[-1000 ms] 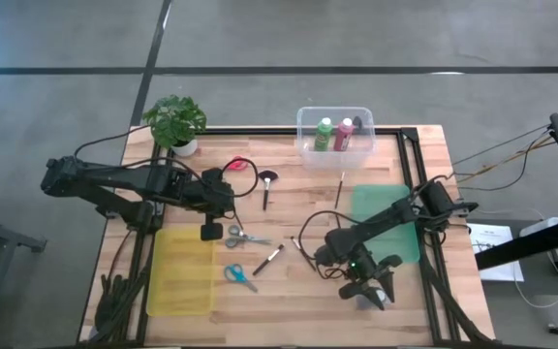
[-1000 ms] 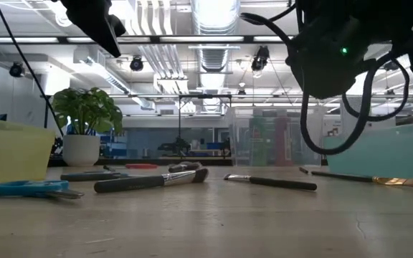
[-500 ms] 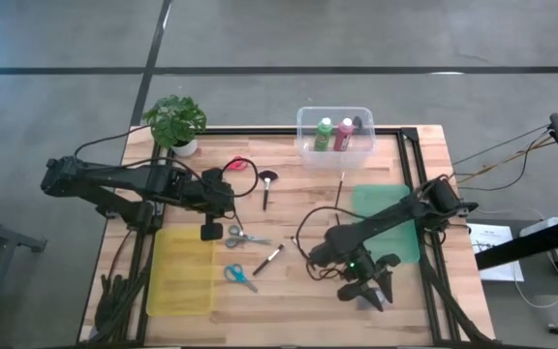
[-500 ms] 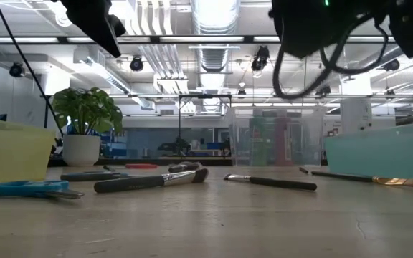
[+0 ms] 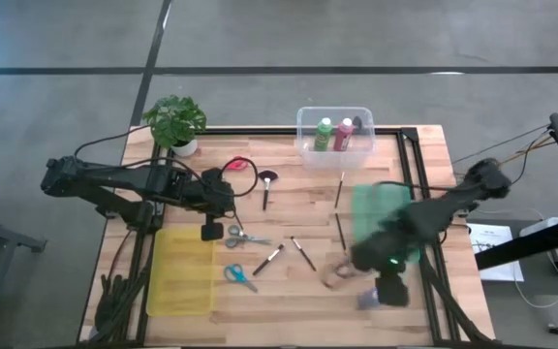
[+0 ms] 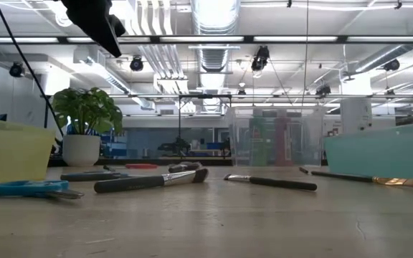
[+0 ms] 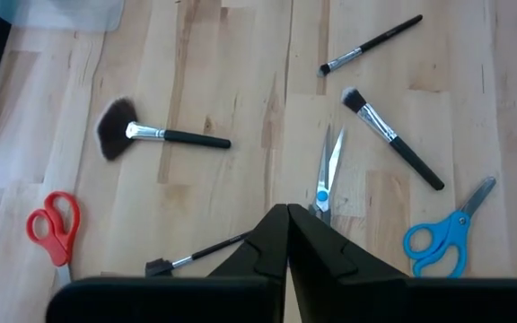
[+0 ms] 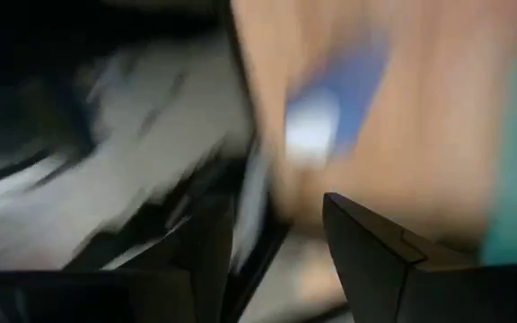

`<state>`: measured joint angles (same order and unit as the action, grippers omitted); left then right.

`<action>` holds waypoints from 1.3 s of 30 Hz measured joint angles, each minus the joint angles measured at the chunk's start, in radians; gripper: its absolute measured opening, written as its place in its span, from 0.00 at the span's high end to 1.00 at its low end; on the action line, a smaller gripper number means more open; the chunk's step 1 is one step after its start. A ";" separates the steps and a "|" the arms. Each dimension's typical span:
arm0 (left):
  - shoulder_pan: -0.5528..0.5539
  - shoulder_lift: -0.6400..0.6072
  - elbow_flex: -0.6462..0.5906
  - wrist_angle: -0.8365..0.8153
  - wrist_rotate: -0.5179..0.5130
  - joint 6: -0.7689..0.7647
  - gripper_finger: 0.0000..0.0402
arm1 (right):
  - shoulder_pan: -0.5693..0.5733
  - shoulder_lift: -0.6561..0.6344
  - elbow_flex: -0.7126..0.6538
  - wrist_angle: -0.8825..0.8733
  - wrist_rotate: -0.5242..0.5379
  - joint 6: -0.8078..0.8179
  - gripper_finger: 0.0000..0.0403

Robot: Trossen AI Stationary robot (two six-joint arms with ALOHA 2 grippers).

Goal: Pick & Place Paint Supplies
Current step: Put the blue paint bottle into the transparent bin

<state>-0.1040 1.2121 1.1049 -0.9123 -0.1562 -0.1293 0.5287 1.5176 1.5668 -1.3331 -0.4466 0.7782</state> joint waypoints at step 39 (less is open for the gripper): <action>0.000 0.000 0.000 0.027 0.042 -0.271 0.96 | 0.322 0.041 -0.086 0.051 0.498 0.112 0.37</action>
<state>-0.1040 1.2121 1.1049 -0.8856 -0.1146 -0.4003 0.8510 1.5589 1.4812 -1.2822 0.0514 0.8904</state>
